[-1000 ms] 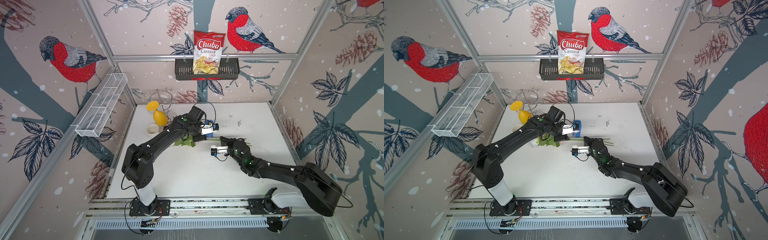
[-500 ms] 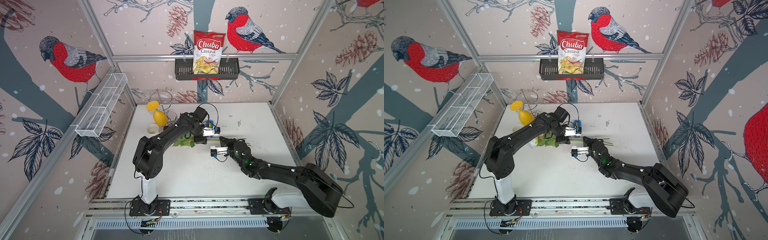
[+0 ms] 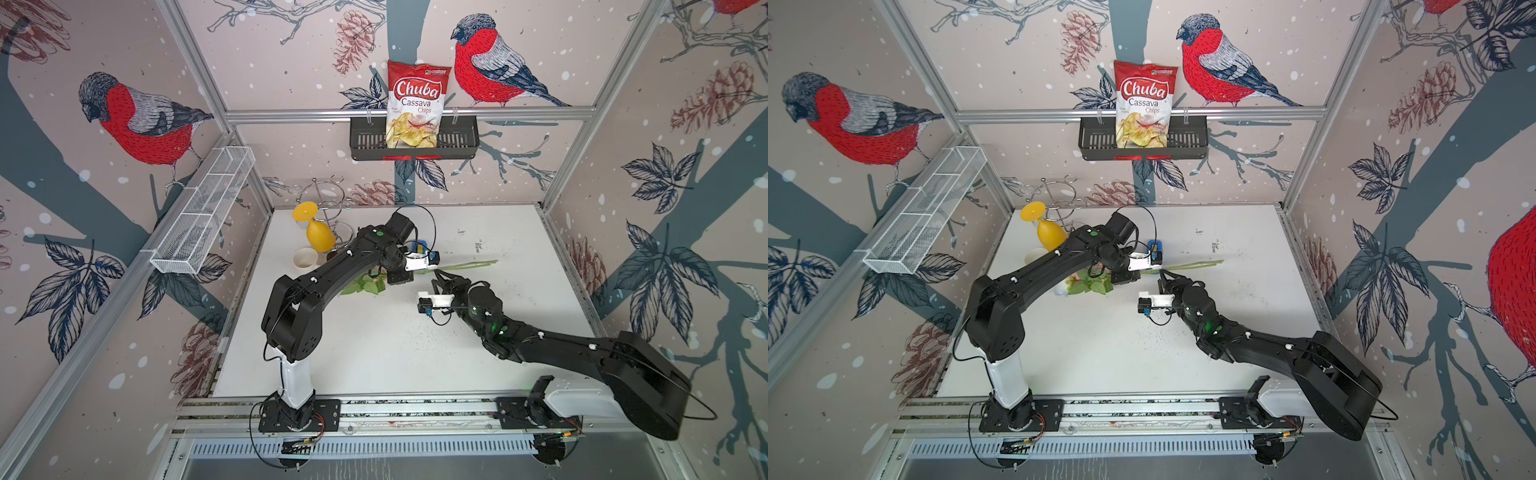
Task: Wrap bouquets with tape
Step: Wrap the tape around the bouquet.
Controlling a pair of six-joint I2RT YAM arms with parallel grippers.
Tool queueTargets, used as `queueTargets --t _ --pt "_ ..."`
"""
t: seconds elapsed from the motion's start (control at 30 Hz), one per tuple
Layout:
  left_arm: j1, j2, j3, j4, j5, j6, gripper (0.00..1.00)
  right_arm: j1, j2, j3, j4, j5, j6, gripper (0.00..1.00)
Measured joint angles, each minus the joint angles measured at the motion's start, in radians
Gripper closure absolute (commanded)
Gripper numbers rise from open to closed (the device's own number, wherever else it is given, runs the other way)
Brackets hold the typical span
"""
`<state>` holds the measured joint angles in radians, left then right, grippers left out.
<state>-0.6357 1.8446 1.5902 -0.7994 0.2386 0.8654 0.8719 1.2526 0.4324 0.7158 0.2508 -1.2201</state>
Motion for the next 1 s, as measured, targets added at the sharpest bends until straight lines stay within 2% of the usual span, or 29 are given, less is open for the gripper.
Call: queueTargets --t 0.17,0.3,0.4,0.5,0.6,0.7,0.8,0.9,1.0 --pt "-0.008 -0.068 -0.121 0.092 -0.047 -0.044 1.0 0.056 -0.155 -0.049 -0.046 0.046 0.113 0.42" --pt "-0.035 -0.12 -0.203 0.168 -0.092 -0.054 1.0 0.114 -0.323 -0.056 -0.122 0.083 0.234 0.38" --pt "-0.058 -0.14 -0.255 0.222 -0.135 -0.054 1.0 0.147 -0.463 -0.057 -0.189 0.092 0.344 0.31" --pt "-0.082 -0.151 -0.309 0.286 -0.199 -0.053 1.0 0.145 -0.598 -0.052 -0.228 0.111 0.485 0.21" --pt "-0.11 -0.166 -0.361 0.362 -0.279 -0.052 1.0 0.116 -0.691 -0.036 -0.253 0.13 0.639 0.16" --pt "-0.142 -0.19 -0.432 0.466 -0.348 -0.033 1.0 0.026 -0.721 0.015 -0.288 0.145 0.822 0.12" --pt "-0.169 -0.208 -0.501 0.566 -0.416 -0.016 1.0 -0.126 -0.69 0.1 -0.362 0.119 1.031 0.1" --pt "-0.197 -0.214 -0.587 0.711 -0.507 0.029 1.0 -0.287 -0.615 0.174 -0.435 0.029 1.231 0.12" --pt "-0.224 -0.203 -0.694 0.877 -0.612 0.096 1.0 -0.432 -0.487 0.248 -0.516 -0.098 1.41 0.19"
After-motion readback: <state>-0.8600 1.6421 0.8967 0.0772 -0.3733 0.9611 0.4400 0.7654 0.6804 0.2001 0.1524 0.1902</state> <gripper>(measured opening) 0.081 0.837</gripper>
